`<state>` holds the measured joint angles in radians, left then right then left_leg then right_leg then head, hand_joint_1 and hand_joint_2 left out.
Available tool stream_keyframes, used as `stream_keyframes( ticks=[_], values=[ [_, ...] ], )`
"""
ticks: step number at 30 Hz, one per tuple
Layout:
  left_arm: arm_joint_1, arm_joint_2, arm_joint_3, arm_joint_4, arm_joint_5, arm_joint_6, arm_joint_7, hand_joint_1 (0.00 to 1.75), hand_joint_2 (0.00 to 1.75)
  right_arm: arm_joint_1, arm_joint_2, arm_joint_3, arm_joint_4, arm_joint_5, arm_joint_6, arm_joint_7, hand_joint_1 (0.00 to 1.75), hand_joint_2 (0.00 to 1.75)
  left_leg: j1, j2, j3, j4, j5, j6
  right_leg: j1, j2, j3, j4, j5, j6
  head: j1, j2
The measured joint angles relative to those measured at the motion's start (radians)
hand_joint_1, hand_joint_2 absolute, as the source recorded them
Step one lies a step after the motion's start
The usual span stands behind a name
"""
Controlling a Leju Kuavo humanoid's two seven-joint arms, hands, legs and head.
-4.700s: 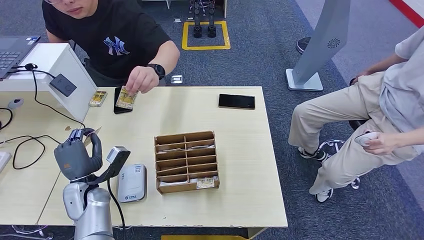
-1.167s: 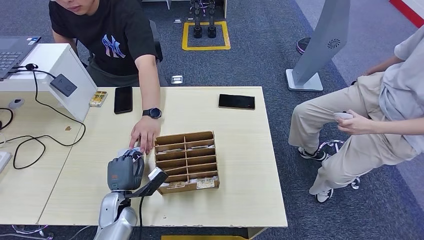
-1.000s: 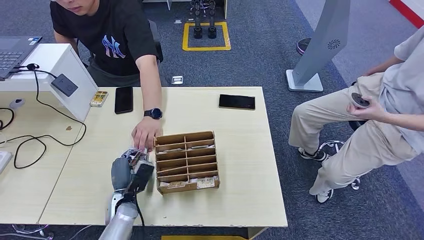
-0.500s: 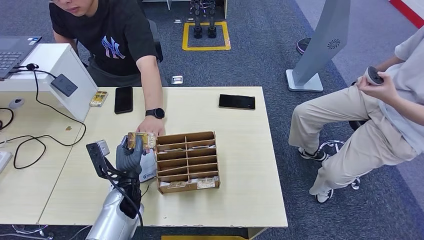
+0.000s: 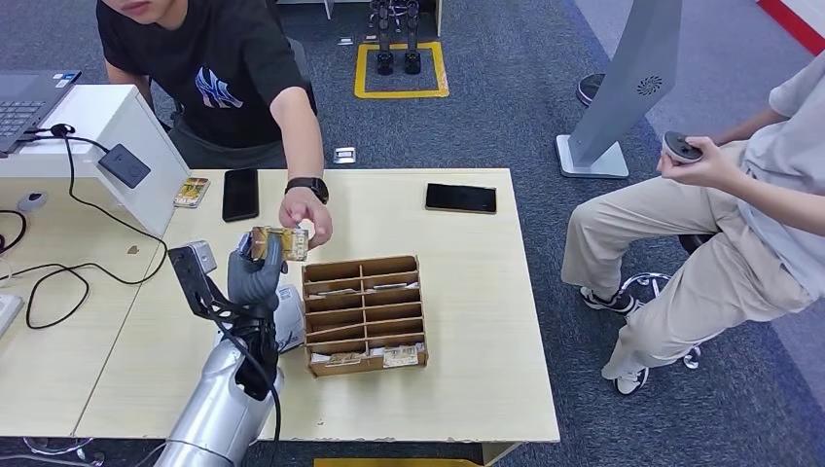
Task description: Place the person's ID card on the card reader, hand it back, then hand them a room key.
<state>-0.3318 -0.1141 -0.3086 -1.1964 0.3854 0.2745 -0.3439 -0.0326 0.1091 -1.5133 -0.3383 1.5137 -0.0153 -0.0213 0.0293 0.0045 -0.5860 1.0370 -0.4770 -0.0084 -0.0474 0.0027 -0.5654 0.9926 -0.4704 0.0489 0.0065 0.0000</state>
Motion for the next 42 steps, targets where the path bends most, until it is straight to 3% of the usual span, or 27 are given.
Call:
stream_keyframes(
  ticks=[10,16,18,20,21,22,32,36,42],
  values=[
    [-0.177,0.009,-0.003,0.193,-0.017,0.129,0.03,1.75,1.75,-0.01,-0.015,0.03,0.046,0.0,-0.03,0.01,0.0,1.75,0.0,0.0,0.0,0.0,0.001,0.0,0.0,0.001,0.0,0.0,0.001,-0.001,0.0,0.0],
    [-0.223,0.011,-0.003,0.261,-0.017,0.149,0.034,1.75,1.75,-0.012,-0.02,0.032,0.06,0.0,-0.033,0.013,0.0,1.75,0.0,0.001,0.0,0.0,0.0,0.0,0.0,0.001,-0.001,0.0,0.001,-0.001,0.0,0.0],
    [-0.241,0.011,-0.003,0.288,-0.016,0.175,0.039,1.1,1.75,-0.013,-0.021,0.033,0.064,0.0,-0.036,0.015,0.0,1.75,0.0,0.001,-0.001,0.0,0.0,0.0,0.0,0.001,-0.001,0.0,0.001,-0.001,0.0,0.0],
    [-0.266,0.013,-0.003,0.326,-0.014,0.206,0.043,0.23,1.75,-0.014,-0.022,0.034,0.068,0.0,-0.041,0.019,0.0,1.75,0.0,0.001,-0.001,0.0,0.0,0.0,0.0,0.001,-0.001,0.0,0.001,-0.001,0.0,0.0],
    [-0.279,0.015,-0.003,0.35,-0.012,0.22,0.041,0.07,1.75,-0.014,-0.022,0.035,0.07,0.0,-0.044,0.021,0.0,1.75,0.0,0.001,-0.001,0.0,0.0,0.0,0.0,0.001,-0.001,0.0,0.001,-0.001,0.0,0.0],
    [-0.293,0.017,-0.003,0.374,-0.009,0.234,0.039,0.0,1.75,-0.014,-0.023,0.038,0.072,0.0,-0.047,0.024,0.0,1.75,0.0,0.001,-0.001,0.0,0.0,0.0,0.0,0.001,-0.001,0.0,0.001,-0.001,0.0,0.0],
    [-0.362,0.043,0.033,0.521,0.048,0.319,-0.022,0.0,1.75,-0.014,-0.025,0.058,0.081,0.0,-0.056,0.041,0.0,1.75,0.0,0.001,-0.001,0.0,0.001,-0.001,0.0,0.001,-0.001,0.001,0.001,-0.001,0.0,0.0],
    [-0.365,0.049,0.059,0.532,0.07,0.337,-0.034,0.0,0.0,-0.014,-0.025,0.06,0.083,0.0,-0.061,0.042,0.0,1.75,0.0,0.0,-0.001,0.0,0.001,-0.001,0.0,0.001,-0.001,0.001,0.001,-0.001,0.0,0.0],
    [-0.368,0.057,0.085,0.54,0.111,0.342,-0.052,0.0,0.0,-0.015,-0.025,0.068,0.084,0.0,-0.065,0.05,0.0,1.75,0.0,0.0,-0.001,0.0,0.001,-0.001,0.0,0.001,-0.001,0.001,0.001,-0.001,0.0,0.0]
  ],
)
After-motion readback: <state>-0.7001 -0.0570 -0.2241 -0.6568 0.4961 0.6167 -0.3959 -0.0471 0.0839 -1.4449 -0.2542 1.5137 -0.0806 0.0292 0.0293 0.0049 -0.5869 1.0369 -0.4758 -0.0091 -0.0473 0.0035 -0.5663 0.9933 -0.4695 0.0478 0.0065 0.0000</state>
